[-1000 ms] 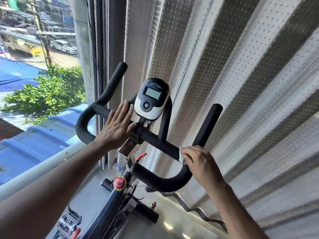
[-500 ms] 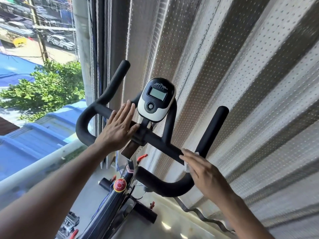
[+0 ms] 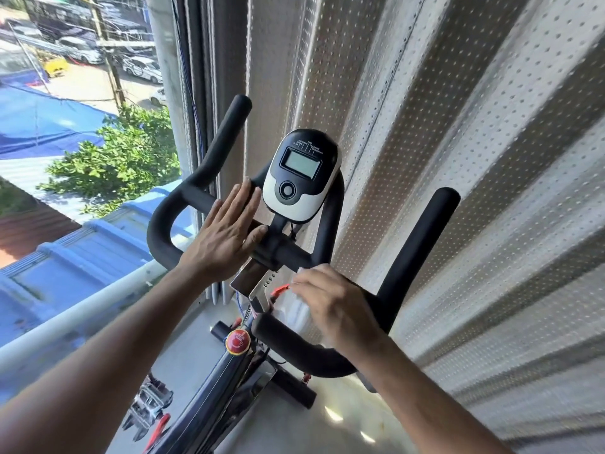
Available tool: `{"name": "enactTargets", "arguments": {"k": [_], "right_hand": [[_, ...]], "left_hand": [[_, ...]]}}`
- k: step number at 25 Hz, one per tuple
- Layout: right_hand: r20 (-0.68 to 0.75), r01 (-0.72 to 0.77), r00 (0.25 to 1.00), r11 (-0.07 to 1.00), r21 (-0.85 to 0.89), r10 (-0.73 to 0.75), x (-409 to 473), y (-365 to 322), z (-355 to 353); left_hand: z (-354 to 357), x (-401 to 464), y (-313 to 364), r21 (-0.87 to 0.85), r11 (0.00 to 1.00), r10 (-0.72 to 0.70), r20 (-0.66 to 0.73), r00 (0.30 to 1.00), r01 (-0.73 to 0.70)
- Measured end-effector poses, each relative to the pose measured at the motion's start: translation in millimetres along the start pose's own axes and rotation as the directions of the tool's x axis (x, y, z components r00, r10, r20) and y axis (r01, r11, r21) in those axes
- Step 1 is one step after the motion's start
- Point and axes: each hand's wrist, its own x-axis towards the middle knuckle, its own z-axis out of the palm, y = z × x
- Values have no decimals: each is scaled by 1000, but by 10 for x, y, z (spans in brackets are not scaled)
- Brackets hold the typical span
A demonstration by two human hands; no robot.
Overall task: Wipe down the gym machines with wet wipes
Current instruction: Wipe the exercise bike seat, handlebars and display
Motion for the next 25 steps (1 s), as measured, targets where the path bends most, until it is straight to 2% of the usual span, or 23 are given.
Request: {"name": "enactTargets", "arguments": {"k": [3,5,10,12,14,15,17,19,22,25], "right_hand": [[80,21,997,1000,2,-21,121,-94,47],[77,5,997,999,36,-7,-12,-57,-133],[-4,-233,973,973,-3,233,-461,128,-666],[-96,-264,960,964,-2,263,-469,152,-803],[-178,-173,969,985,-3,170,-250,140,-758],[-159,-99,983,995,-8,97,-73,142,-652],[-12,13,1000,999,-30,-13,301,128,-353],[119,26,993,999,-34,-22,542,107,-113],[188,33,981,999,14,-35,546,156,-103],[248,164,957,986,-35,-151,224,229,-314]], "left_hand": [[-41,10,18,-48,999,-24,22,999,25],[-58,12,32,-51,998,-30,24,999,31],[-32,5,25,-28,999,-36,4,999,36],[-28,-1,23,-23,999,-30,-1,1000,30],[-36,-9,30,-22,999,-25,-2,1000,25],[-44,-8,37,-22,999,-24,-2,1000,24],[-49,-1,46,-25,999,-21,4,1000,21],[-48,-6,39,-18,1000,-14,-3,1000,14],[-46,-6,15,-20,1000,-14,-12,1000,13],[-30,-4,19,-34,999,-21,-7,1000,21]]}}
